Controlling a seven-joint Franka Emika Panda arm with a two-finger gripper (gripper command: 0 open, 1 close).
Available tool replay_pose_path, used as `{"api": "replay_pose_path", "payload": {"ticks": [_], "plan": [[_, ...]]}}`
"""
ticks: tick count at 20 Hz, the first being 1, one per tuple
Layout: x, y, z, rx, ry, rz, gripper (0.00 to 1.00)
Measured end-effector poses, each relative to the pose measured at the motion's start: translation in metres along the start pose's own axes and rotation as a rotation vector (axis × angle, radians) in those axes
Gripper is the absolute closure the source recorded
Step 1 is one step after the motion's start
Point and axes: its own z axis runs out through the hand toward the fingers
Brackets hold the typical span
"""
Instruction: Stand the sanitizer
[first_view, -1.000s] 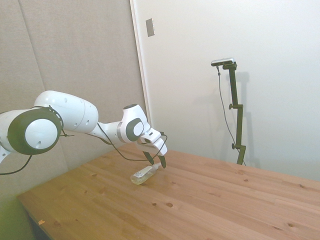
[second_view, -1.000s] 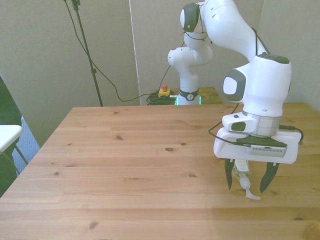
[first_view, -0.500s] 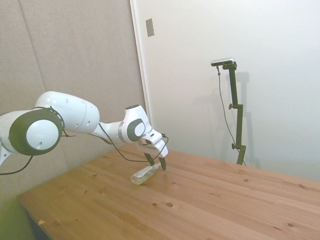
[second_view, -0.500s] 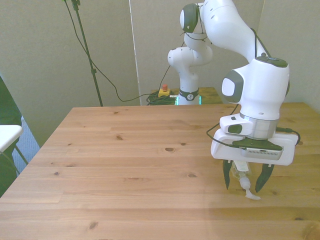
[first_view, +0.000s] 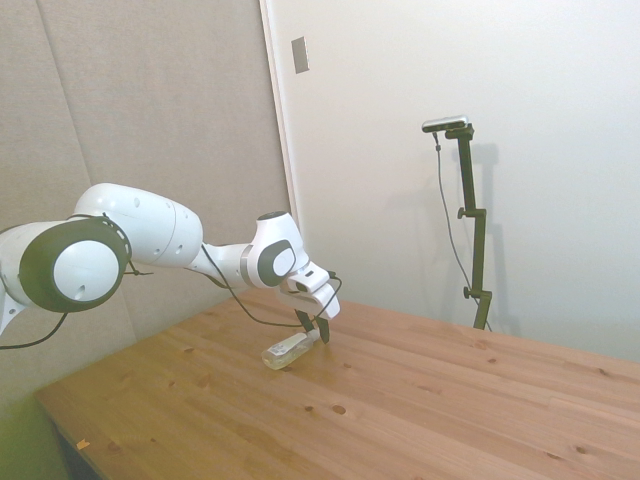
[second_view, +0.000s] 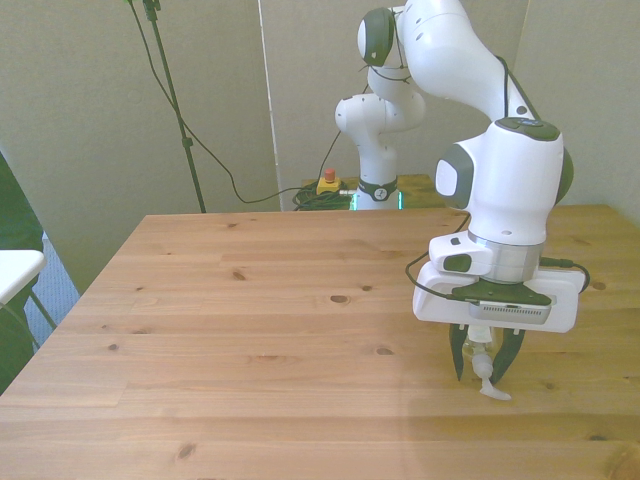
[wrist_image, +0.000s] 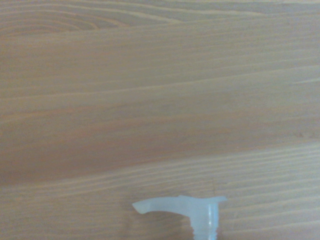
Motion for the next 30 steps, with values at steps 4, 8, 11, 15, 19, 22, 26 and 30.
{"api": "replay_pose_path", "payload": {"ticks": [4,8,11,15,19,22,26,30], "plan": [[0.002,0.002,0.0,0.004,-0.013,-0.002,1.0],[0.007,0.004,-0.002,0.015,-0.029,-0.002,1.0],[0.013,0.006,-0.009,0.026,-0.027,0.001,1.0],[0.019,0.007,-0.044,0.087,0.031,-0.004,1.0],[0.005,0.016,-0.101,0.184,0.181,-0.018,1.0],[-0.016,0.035,-0.132,0.228,0.263,-0.015,1.0],[-0.036,0.058,-0.15,0.283,0.315,0.007,1.0],[-0.055,0.078,-0.156,0.329,0.313,0.004,1.0]]}}
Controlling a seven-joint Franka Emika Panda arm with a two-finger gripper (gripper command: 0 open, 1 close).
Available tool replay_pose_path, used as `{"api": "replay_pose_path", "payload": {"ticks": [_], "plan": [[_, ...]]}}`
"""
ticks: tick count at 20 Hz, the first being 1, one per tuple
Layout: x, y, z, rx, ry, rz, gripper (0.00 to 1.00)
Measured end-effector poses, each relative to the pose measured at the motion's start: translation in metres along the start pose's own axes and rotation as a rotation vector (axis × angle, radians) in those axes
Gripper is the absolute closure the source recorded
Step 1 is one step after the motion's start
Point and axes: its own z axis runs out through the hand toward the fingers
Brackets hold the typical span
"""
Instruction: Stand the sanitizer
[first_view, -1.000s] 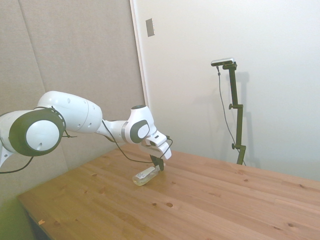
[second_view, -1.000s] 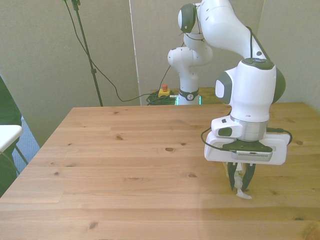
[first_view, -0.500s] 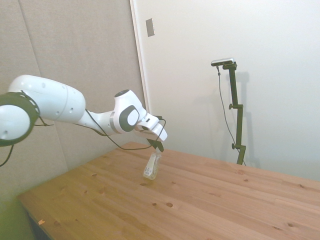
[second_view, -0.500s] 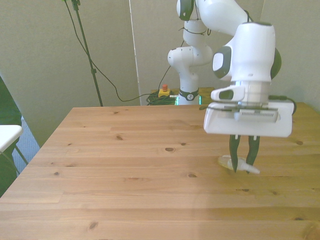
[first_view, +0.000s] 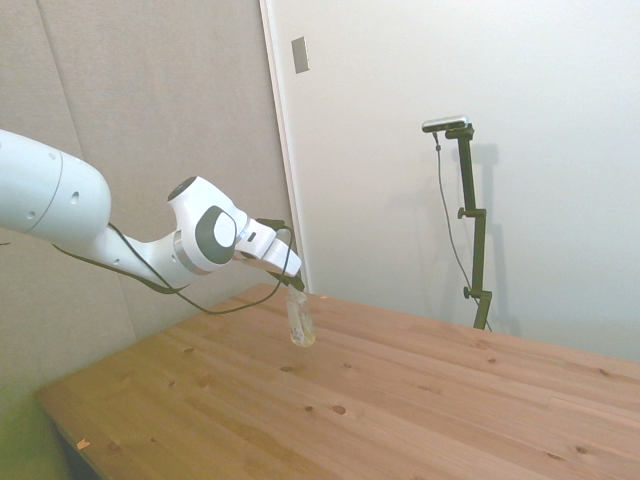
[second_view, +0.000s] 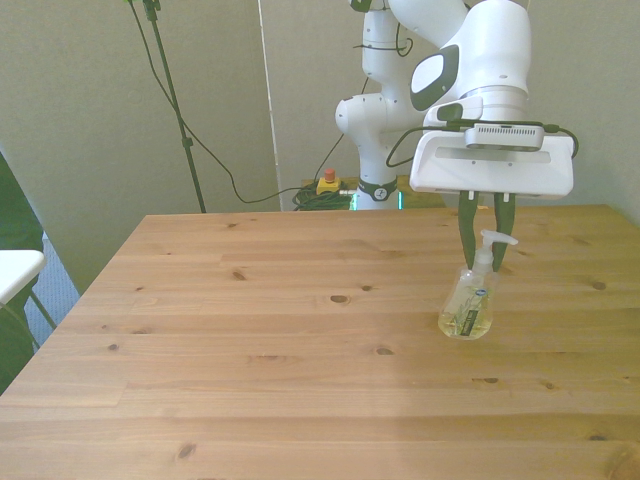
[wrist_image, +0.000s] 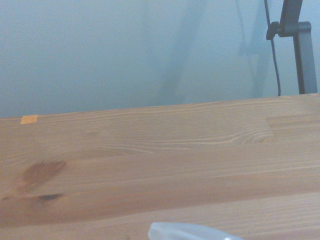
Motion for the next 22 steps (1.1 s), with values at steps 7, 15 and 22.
{"api": "replay_pose_path", "payload": {"ticks": [7,15,22], "plan": [[-0.045,0.033,-0.023,0.026,-0.057,-0.031,1.0],[-0.061,0.042,-0.021,0.021,-0.078,-0.058,0.0],[-0.061,0.042,-0.021,0.019,-0.079,-0.061,0.0]]}}
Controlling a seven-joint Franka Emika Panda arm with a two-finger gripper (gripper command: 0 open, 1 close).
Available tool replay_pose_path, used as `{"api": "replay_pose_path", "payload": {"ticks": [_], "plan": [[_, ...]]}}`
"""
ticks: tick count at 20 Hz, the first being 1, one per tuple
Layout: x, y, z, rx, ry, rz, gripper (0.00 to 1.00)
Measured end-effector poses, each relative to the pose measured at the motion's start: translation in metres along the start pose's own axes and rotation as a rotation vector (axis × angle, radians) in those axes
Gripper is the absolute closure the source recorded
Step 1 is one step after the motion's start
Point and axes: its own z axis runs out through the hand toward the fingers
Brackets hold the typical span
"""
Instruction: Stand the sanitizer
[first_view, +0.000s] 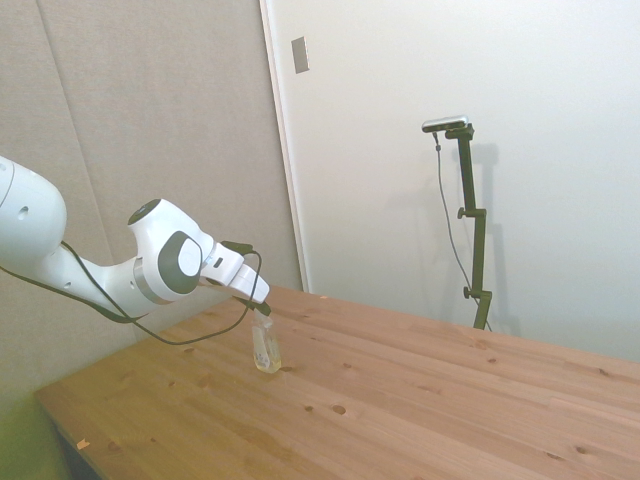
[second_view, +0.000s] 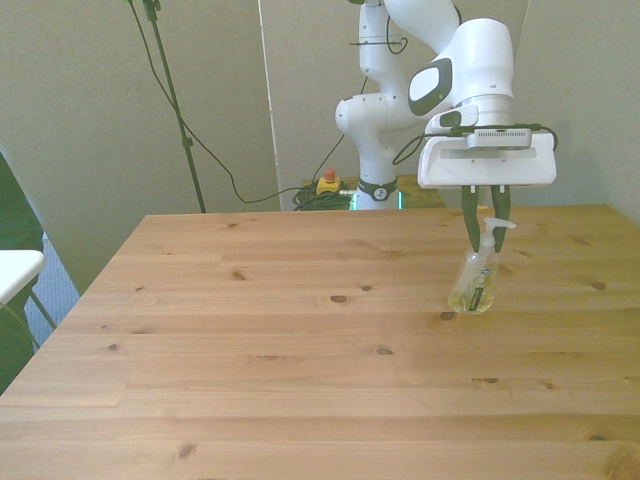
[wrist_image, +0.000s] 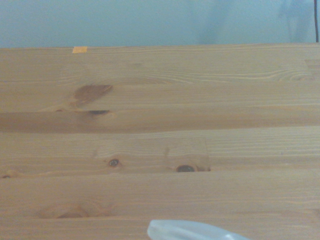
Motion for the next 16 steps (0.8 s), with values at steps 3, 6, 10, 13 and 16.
{"api": "replay_pose_path", "payload": {"ticks": [3,6,10,13,16], "plan": [[-0.004,0.003,0.003,-0.011,-0.008,-0.004,0.0],[-0.006,0.003,0.003,-0.012,-0.009,-0.005,0.0],[-0.004,0.002,0.001,-0.007,-0.011,-0.005,0.0],[0.001,0.001,-0.014,-0.028,-0.069,0.009,0.0],[0.013,0.006,-0.04,-0.073,-0.139,0.013,0.0]]}}
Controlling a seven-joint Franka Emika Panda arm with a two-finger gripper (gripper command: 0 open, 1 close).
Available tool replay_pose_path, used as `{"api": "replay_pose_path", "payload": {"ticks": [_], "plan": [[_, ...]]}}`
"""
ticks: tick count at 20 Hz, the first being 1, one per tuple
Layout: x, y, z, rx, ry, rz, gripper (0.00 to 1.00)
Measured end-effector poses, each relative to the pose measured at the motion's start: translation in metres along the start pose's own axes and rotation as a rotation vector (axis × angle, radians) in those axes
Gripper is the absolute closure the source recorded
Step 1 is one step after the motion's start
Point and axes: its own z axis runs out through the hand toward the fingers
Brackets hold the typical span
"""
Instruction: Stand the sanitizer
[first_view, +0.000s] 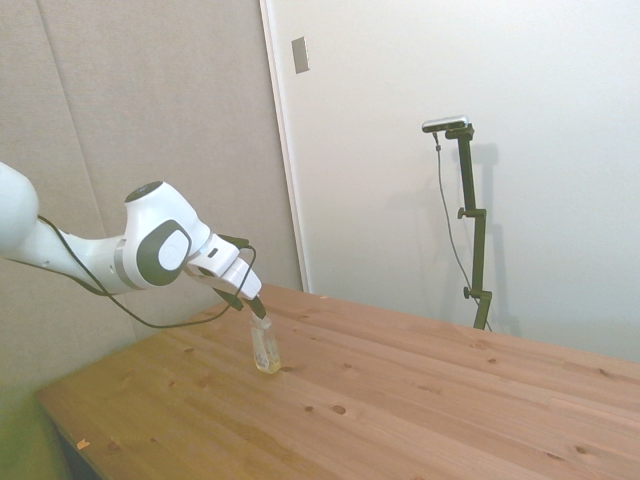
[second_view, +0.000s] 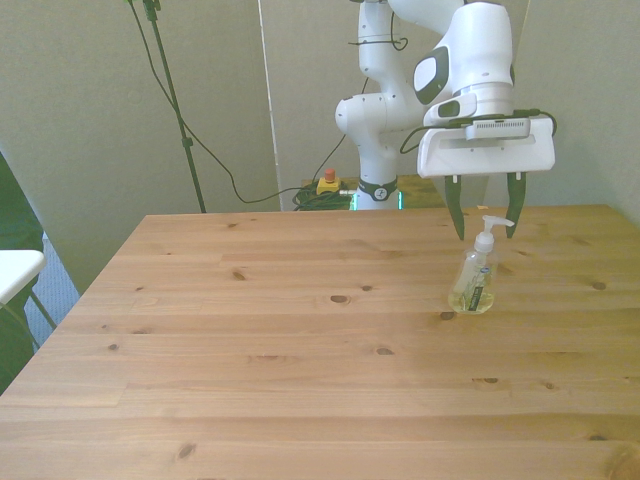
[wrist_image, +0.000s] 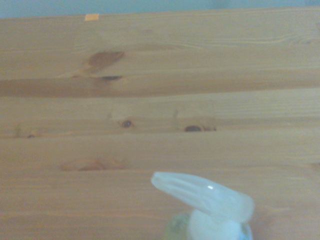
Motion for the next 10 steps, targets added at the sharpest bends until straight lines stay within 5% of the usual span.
{"api": "replay_pose_path", "payload": {"ticks": [10], "plan": [[0.002,0.038,-0.015,-0.225,-0.294,-0.035,0.0]]}}
